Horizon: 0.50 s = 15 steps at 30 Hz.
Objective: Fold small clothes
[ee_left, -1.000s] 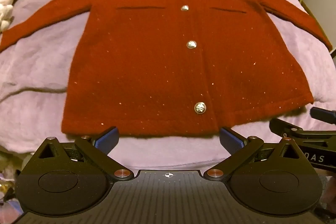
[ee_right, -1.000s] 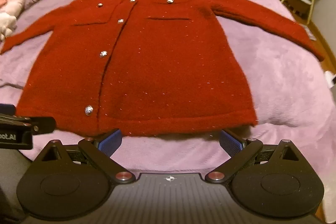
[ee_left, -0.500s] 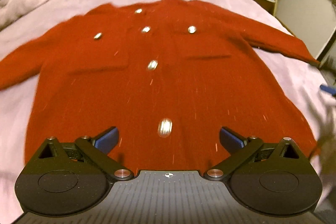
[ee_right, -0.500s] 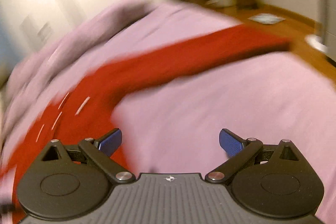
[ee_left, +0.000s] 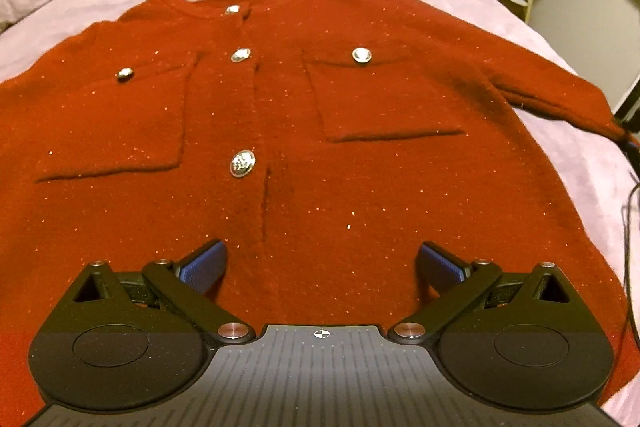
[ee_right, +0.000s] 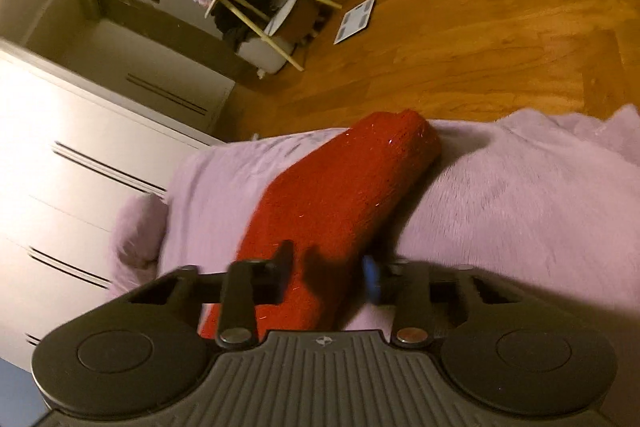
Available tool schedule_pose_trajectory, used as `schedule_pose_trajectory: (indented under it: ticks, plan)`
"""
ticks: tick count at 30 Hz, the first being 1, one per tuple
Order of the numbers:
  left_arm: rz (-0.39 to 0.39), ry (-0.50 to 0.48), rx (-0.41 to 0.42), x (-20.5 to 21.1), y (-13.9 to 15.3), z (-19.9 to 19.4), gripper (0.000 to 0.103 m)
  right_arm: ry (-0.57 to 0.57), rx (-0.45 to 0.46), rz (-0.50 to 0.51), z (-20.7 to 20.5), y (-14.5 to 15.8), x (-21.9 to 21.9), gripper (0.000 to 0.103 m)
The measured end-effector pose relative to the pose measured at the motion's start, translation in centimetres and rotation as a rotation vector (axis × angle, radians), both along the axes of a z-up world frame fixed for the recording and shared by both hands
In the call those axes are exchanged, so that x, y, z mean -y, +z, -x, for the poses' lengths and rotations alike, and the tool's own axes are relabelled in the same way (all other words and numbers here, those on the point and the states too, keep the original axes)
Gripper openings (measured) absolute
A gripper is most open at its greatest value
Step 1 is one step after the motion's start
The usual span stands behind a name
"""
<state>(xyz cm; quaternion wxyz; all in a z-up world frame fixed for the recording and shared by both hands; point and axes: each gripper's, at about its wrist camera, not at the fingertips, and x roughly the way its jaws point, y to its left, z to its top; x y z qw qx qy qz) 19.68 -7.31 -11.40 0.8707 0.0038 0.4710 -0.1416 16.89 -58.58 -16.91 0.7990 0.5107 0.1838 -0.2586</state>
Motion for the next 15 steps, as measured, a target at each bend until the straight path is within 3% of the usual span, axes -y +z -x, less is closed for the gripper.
schedule_pose_trajectory:
  ticks: [1,3,4,6,9,11,12,15]
  plan:
    - [0.011,0.001,-0.002,-0.1,0.1,0.1,0.103,0.034,-0.071,0.084,-0.8,1.0,-0.4,0.014]
    - [0.044,0.006,-0.014,-0.6,0.2,-0.3,0.103,0.121,-0.223,0.345,-2.9,4.6,-4.0,0.011]
    - [0.059,0.01,-0.019,-0.8,0.2,-0.5,0.103,0.179,-0.232,0.467,-3.8,6.4,-6.5,0.011]
    - [0.116,0.029,-0.028,-1.5,0.6,-0.9,0.103,0.348,-0.144,0.656,-5.1,10.1,-12.5,0.011]
    - [0.241,0.066,-0.037,-3.0,1.8,-2.0,0.103,0.643,0.033,0.777,-5.6,13.7,-21.2,0.015]
    - [0.307,0.083,-0.044,-3.7,2.5,-3.1,0.103,0.862,0.128,0.791,-5.3,14.7,-26.6,0.04]
    - [0.336,0.085,-0.046,-4.0,3.0,-3.7,0.103,0.912,0.15,0.786,-5.1,14.7,-28.2,0.059]
    - [0.391,0.071,-0.036,-4.0,3.7,-5.8,0.103,0.981,0.147,0.749,-4.2,14.2,-31.1,0.061]
